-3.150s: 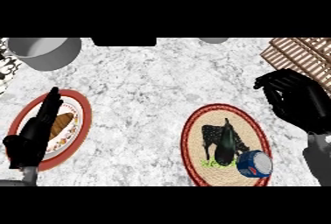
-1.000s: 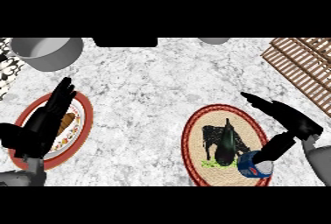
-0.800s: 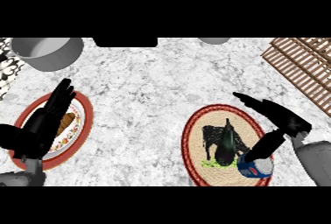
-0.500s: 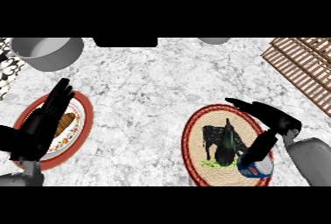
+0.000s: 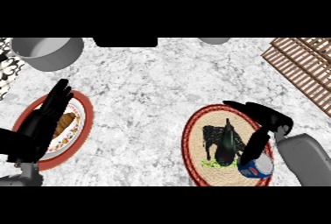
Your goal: Pick the eggplant from the placemat and place it in the tiered shelf
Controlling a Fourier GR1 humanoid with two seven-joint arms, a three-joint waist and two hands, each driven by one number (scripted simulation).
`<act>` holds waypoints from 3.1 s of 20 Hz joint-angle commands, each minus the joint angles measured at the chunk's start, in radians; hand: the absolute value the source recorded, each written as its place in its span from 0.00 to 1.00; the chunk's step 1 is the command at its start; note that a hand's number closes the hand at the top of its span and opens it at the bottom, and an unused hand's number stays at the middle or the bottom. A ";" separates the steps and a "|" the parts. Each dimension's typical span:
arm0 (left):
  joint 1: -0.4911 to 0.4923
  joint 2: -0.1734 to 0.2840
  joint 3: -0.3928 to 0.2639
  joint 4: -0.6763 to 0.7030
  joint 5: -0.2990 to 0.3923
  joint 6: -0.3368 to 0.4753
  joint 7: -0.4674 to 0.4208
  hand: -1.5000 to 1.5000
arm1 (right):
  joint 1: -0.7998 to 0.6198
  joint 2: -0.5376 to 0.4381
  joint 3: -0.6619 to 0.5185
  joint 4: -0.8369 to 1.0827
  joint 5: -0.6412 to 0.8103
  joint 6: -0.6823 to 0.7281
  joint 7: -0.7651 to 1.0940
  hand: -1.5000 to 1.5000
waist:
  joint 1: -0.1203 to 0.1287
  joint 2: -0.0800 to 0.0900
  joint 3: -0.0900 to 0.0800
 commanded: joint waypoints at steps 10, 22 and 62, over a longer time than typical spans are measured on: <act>-0.019 -0.023 0.063 -0.001 -0.024 -0.046 0.025 0.50 | 0.013 0.032 -0.059 0.111 0.171 0.100 -0.048 0.00 | 0.000 0.000 0.000; -0.051 -0.076 0.044 0.016 -0.083 -0.047 0.041 0.50 | 0.022 0.130 -0.051 0.254 0.302 0.082 -0.153 0.00 | 0.000 0.001 0.000; -0.056 -0.082 0.039 0.000 -0.071 -0.085 0.028 0.50 | -0.250 0.177 -0.398 0.306 0.783 -0.873 0.432 1.00 | 0.070 0.015 -0.007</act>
